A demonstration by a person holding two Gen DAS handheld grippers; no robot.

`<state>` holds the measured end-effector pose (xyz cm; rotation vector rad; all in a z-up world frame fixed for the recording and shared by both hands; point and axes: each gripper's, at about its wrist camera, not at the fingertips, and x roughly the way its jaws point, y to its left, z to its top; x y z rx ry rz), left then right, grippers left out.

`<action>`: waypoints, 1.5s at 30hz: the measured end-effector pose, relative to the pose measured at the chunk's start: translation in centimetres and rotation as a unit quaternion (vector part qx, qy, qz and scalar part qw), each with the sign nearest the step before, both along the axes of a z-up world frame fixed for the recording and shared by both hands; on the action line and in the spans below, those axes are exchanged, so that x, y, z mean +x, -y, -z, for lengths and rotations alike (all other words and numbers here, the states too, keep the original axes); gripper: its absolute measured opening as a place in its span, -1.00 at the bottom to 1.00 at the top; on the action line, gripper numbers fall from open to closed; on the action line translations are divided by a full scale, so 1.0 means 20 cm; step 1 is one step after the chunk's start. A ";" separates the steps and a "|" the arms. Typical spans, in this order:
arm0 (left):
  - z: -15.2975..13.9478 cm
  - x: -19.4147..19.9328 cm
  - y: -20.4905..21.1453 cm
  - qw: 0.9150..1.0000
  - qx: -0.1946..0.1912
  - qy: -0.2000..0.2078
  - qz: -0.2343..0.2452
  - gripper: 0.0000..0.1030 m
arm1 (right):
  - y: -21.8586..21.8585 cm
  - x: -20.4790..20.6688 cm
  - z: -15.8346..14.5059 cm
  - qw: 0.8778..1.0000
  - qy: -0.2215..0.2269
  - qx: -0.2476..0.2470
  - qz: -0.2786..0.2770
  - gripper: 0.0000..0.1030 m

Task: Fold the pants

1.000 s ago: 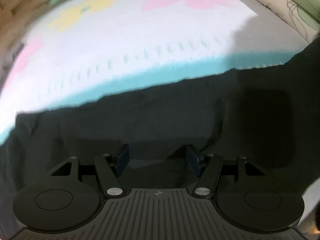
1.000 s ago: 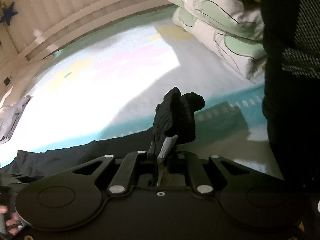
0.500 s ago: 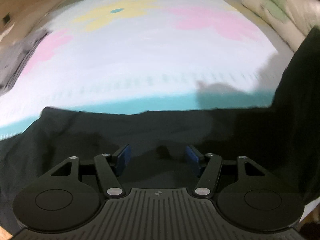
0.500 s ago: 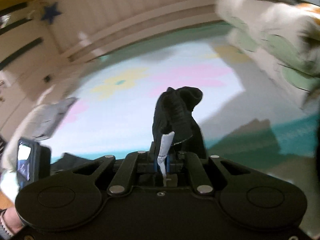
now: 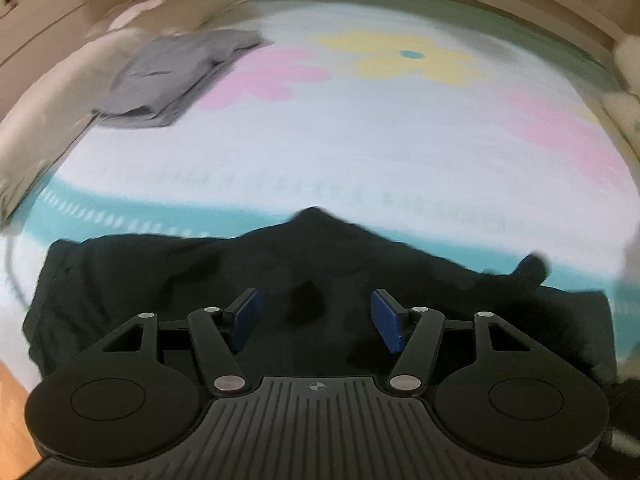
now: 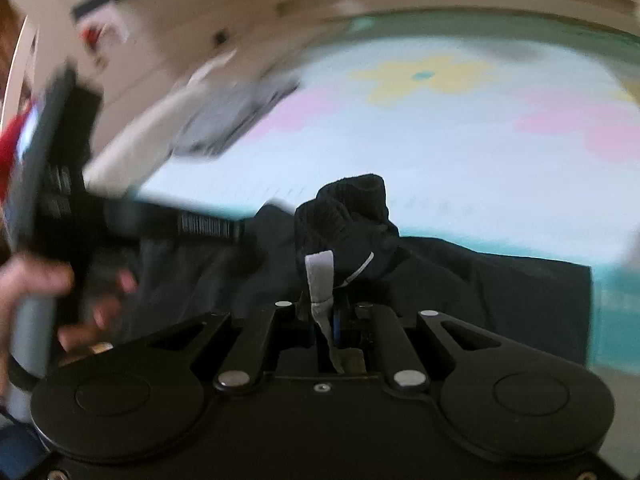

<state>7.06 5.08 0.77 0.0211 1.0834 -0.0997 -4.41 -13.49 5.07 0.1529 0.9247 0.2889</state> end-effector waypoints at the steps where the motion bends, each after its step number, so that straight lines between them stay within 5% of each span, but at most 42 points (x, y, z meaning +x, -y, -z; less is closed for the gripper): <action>1: 0.02 0.01 -0.01 1.000 0.000 -0.003 -0.005 0.15 | -0.06 0.02 0.04 1.000 -0.004 -0.009 -0.012 -0.72; 3: 0.01 0.02 -0.06 1.000 0.000 -0.007 -0.009 0.15 | -0.15 0.04 0.10 0.999 -0.016 -0.024 -0.035 -0.69; 10: 0.03 0.01 -0.13 1.000 -0.026 -0.012 0.004 0.16 | -0.22 0.06 0.19 0.995 -0.042 0.025 -0.082 0.23; 16: 0.05 -0.04 -0.05 0.998 -0.042 -0.016 0.040 0.16 | -0.03 0.03 0.08 0.999 0.005 0.014 -0.040 0.28; 21: 0.10 -0.11 0.06 0.995 -0.039 -0.024 0.084 0.16 | 0.20 0.07 0.12 0.998 -0.020 -0.022 0.054 0.27; 24: 0.12 -0.15 0.12 0.993 -0.031 -0.024 0.107 0.16 | 0.31 0.06 0.14 0.994 -0.037 -0.051 0.088 0.06; 28: 0.13 -0.21 0.14 0.991 -0.041 -0.035 0.125 0.16 | 0.43 0.02 0.15 0.990 -0.061 -0.038 0.123 0.06; 37: 0.22 -0.37 0.13 0.985 -0.034 -0.062 0.158 0.16 | 0.46 -0.05 0.14 0.993 -0.066 -0.033 0.098 0.06; 45: 0.21 -0.41 0.11 0.987 -0.040 -0.024 0.156 0.16 | 0.42 -0.04 0.14 0.994 -0.068 -0.022 0.087 0.18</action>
